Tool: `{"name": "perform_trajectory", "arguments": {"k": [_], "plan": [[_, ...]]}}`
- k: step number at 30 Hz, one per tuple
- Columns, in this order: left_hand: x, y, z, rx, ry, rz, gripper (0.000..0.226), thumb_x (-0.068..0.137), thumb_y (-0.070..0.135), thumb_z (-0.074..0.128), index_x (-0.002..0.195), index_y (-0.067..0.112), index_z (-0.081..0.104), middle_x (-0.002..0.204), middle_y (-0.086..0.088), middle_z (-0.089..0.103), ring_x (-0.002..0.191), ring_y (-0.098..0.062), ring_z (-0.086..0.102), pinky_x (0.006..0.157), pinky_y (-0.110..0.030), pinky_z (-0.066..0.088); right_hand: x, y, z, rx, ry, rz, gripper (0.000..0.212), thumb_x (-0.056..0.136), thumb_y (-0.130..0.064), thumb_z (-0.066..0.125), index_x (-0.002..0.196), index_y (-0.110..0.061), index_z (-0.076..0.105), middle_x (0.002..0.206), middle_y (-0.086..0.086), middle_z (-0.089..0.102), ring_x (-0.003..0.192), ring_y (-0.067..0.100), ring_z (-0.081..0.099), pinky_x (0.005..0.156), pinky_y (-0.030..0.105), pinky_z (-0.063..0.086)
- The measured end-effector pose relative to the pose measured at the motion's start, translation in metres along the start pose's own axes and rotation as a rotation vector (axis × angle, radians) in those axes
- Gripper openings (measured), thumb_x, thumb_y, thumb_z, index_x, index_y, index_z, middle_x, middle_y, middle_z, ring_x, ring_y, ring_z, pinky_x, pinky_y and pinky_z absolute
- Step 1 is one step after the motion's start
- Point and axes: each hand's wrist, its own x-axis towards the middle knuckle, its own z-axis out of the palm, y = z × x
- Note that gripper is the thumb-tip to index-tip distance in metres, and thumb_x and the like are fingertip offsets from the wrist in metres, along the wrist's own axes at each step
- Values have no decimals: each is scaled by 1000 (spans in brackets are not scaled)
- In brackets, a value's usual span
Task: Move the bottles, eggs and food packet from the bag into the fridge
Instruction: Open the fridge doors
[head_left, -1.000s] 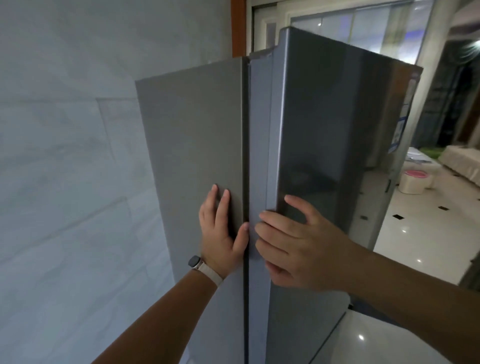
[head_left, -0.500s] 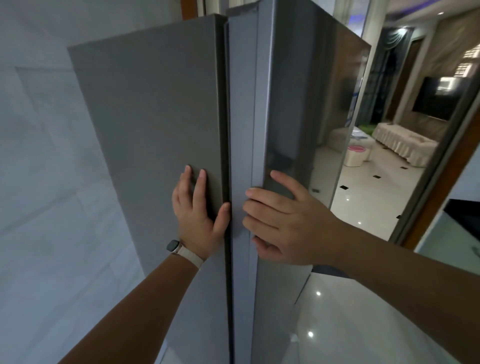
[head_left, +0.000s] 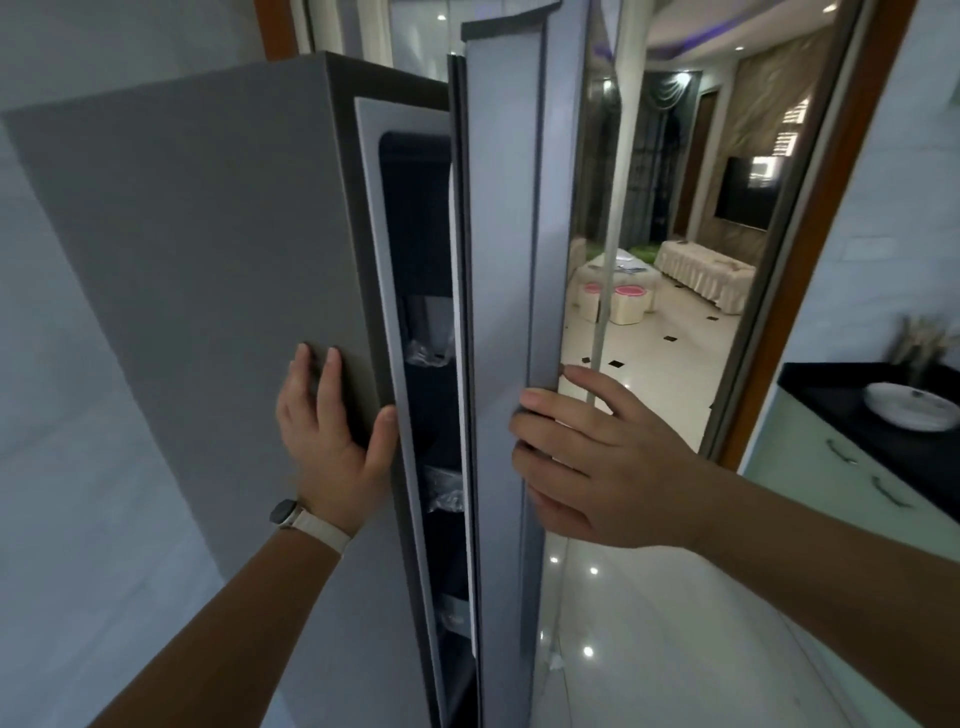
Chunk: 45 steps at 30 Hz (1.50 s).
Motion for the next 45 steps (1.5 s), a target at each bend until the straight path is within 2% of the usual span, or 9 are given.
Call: {"name": "perform_trajectory", "arguments": {"k": [4,11,17,21,25,28,33,39,45], "plan": [[2,7,-10,-57,-45,16,67,90,37,59,145,5,37,151,-27,31,138,-41,32,110,-60,33,-13,-6,-10,-30,-6,78,20,85,-25,62,96,-11,72,112,11,68,124,27,50,108,48,37],[13,49,-13,-55,-88,339,53,84,21,66,133,5,51,140,-27,48,132,-47,42,110,-56,34,-35,-15,-34,-83,32,225,16,83,-22,66,89,-9,72,106,15,69,118,30,53,103,47,43],[31,91,-1,-150,-217,454,50,89,25,63,135,6,54,138,-18,54,126,-37,51,103,-52,41,-63,-20,-55,-164,-2,401,29,80,-24,68,103,-7,62,118,19,57,120,36,50,105,50,39],[41,118,15,-231,-351,428,60,93,38,57,145,10,44,148,-14,46,132,-31,46,106,-44,37,-88,-21,-66,-194,-60,558,45,80,-27,68,119,-9,54,133,19,45,127,41,44,107,58,35],[47,144,41,-300,-533,472,70,95,48,49,153,15,30,155,-12,37,139,-29,39,111,-51,37,-112,-16,-76,-182,-108,680,49,81,-26,69,125,-5,58,140,25,43,135,44,38,107,61,34],[48,165,60,-342,-584,506,71,95,49,49,153,16,26,155,-12,37,140,-29,37,113,-49,35,-129,-11,-80,-167,-125,740,49,83,-24,68,125,0,60,142,29,41,137,44,36,107,58,37],[49,198,85,-366,-570,529,66,94,50,50,147,12,38,149,-14,45,138,-31,40,112,-49,36,-159,-2,-80,-168,-140,832,55,84,-26,68,131,0,56,147,32,34,140,43,31,106,56,40],[40,232,119,-385,-505,547,63,93,46,52,143,9,44,147,-16,46,138,-30,38,114,-39,26,-195,19,-74,-164,-136,907,61,84,-29,68,137,-4,51,150,31,31,142,41,29,109,54,39],[28,273,160,-398,-398,547,58,90,41,58,137,7,49,135,-17,53,128,-34,44,107,-47,36,-241,57,-72,-143,-104,919,60,84,-27,67,137,-5,52,150,30,30,141,40,31,107,52,41]]}}
